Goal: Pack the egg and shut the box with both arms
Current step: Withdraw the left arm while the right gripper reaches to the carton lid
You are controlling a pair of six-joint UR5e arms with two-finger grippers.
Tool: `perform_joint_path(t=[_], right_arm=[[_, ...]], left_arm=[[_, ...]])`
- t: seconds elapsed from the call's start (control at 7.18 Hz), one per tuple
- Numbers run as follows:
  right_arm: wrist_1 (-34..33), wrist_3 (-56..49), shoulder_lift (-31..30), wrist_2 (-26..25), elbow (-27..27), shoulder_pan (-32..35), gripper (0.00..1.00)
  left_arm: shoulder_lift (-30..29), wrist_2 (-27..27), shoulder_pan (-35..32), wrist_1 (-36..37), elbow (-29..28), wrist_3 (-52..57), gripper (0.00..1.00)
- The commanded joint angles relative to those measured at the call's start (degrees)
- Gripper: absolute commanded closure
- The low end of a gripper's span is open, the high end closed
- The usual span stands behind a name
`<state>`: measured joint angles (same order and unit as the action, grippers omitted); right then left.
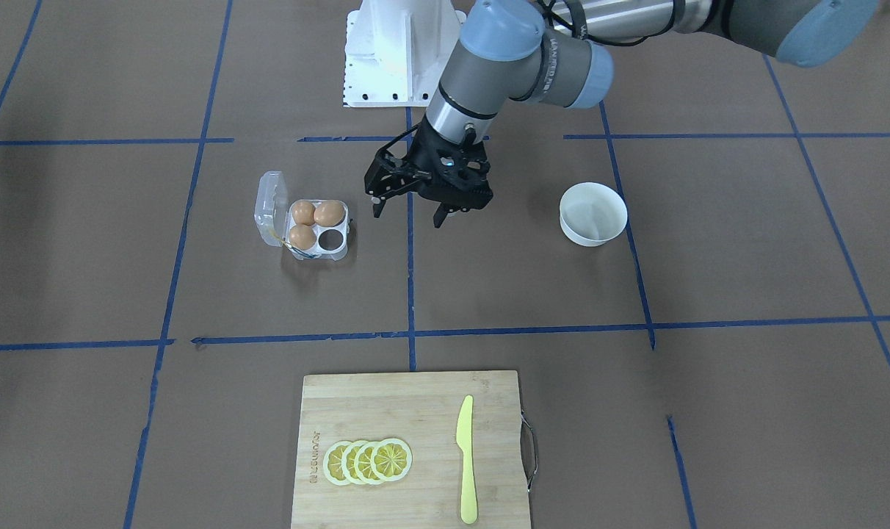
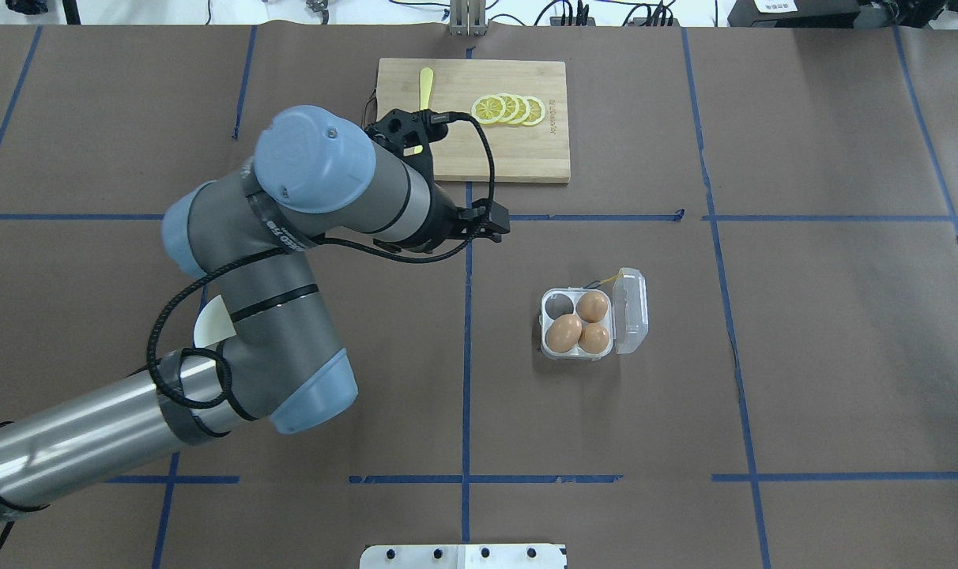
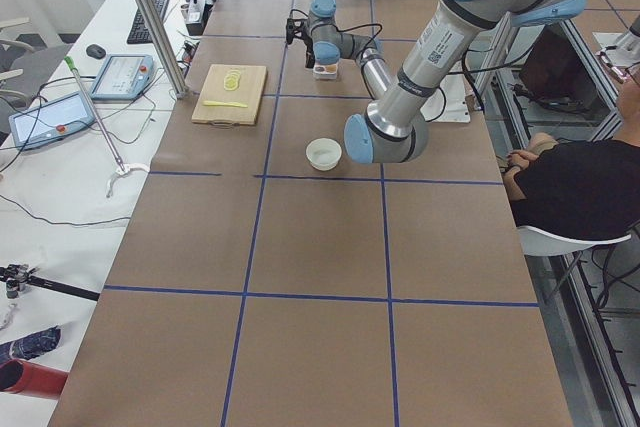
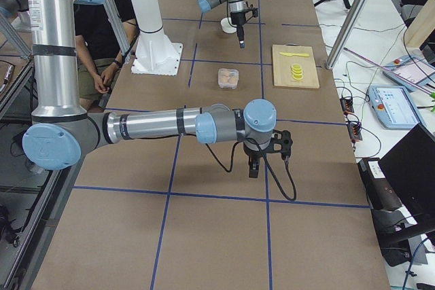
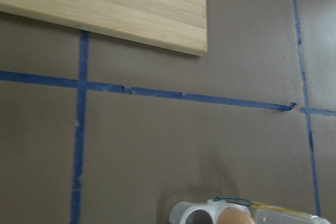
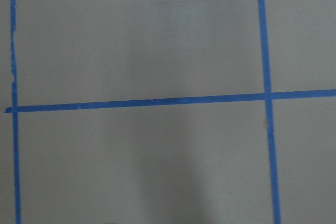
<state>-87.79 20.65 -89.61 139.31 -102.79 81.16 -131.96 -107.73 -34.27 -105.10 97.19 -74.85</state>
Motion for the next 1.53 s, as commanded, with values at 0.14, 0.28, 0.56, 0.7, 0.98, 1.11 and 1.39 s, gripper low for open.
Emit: perform_joint_path(t=[0.14,0.28,0.56,0.7,0.98,1.11,1.39], right_arm=[[22.56,30.05,-1.95,-0.7,-3.82,-15.98,0.96],[26.49,34.41,-2.49,-1.58,-3.82,-20.47,1.0],[26.88,35.07,-1.53,-7.87,-5.13,-30.14,1.0],[26.8,37.59,-0.05,-9.65,-6.27,-33.32,1.0],[26.36,44.0,7.04,-14.12,-5.76,-40.34,1.0],[26.18,46.73,11.26,-15.63,-3.93,-43.95,1.0],[21.74,47.73,21.36,-18.1,0.04,-45.91,1.0]], left_arm=[[3.8,-2.03,-11.82,21.3,12.64,11.55,0.0],[5.64,-5.52,-17.27,22.56,13.89,15.58,0.0],[10.38,-7.14,-24.68,23.53,15.22,27.07,0.0],[11.97,-7.14,-27.05,23.62,15.13,31.57,0.0],[13.65,-7.14,-29.79,23.62,14.96,36.61,0.0],[14.7,-7.14,-29.8,23.54,14.96,37.93,0.0],[16.02,-7.23,-29.89,23.27,14.34,40.22,0.0]])
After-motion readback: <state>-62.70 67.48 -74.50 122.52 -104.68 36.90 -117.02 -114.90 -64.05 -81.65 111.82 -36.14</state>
